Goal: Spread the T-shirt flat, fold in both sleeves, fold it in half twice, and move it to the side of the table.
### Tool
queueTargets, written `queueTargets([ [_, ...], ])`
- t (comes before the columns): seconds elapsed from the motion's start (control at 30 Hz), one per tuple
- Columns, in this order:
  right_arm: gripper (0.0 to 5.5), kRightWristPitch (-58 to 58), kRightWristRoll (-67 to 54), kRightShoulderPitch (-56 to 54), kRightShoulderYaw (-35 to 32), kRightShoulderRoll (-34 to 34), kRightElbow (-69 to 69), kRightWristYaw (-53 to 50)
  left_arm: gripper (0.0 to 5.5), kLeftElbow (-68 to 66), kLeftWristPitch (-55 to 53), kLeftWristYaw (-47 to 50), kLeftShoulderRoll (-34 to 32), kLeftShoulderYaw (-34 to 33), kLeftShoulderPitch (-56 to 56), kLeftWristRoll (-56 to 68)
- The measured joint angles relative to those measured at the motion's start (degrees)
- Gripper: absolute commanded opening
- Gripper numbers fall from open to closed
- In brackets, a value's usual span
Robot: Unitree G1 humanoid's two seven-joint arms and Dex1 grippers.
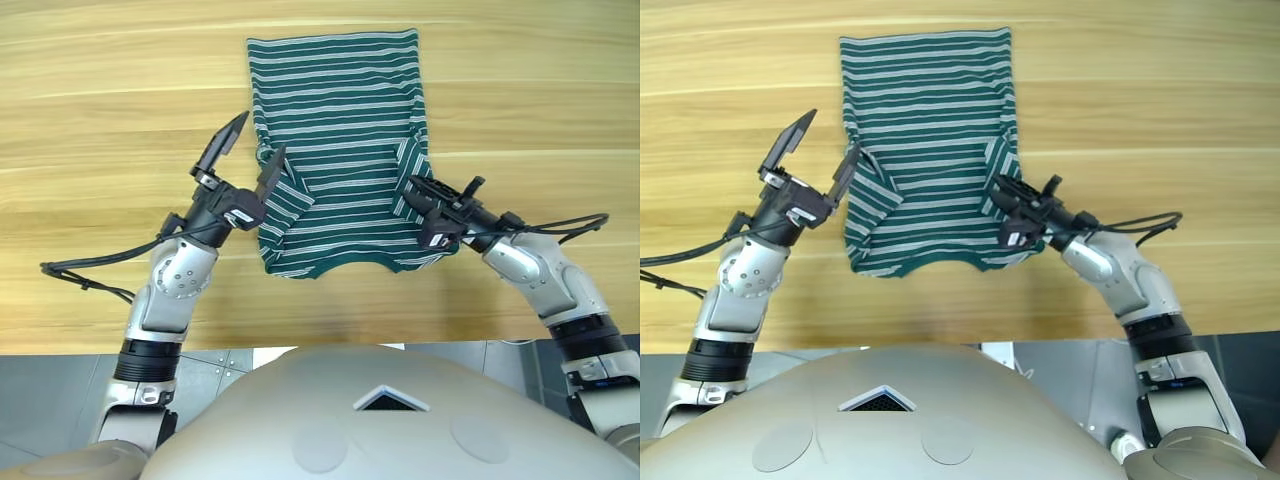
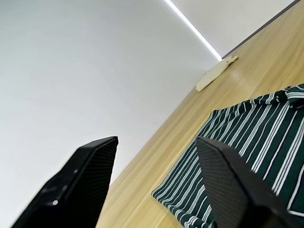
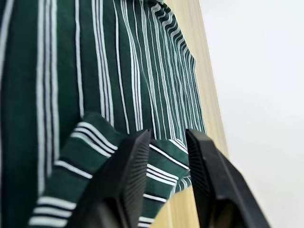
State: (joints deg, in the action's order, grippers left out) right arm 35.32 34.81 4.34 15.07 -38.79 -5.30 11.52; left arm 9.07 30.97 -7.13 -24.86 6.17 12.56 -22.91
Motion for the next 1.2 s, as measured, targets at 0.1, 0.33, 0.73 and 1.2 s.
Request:
queueTargets([
  [0.1, 1.75, -0.1, -1.0, 0.2, -0.5, -0.6, 0.4, 1.0, 3.08, -0.4, -0.1, -1.2, -2.4, -1.2, 1.0, 0.0],
  [0.33, 1.75, 0.1, -11.7, 4.8, -5.7, -3.0, 1.3, 2.6, 3.08, -0.1, 1.2, -9.4, -11.8, -1.2, 9.8, -0.4],
  [0.73, 1.75, 4.2, -9.8, 13.8, -15.2, -12.2, -5.2, 4.8, 3.08, 2.7, -2.4, -23.9, -25.8, -4.8, 18.6, 1.8],
  [1.2, 1.75, 6.4, -8.8, 15.4, -13.9, -14.0, -6.1, 6.1, 3.08, 0.8, 0.1, -28.6, -24.4, 9.5, 5.6, 1.8],
])
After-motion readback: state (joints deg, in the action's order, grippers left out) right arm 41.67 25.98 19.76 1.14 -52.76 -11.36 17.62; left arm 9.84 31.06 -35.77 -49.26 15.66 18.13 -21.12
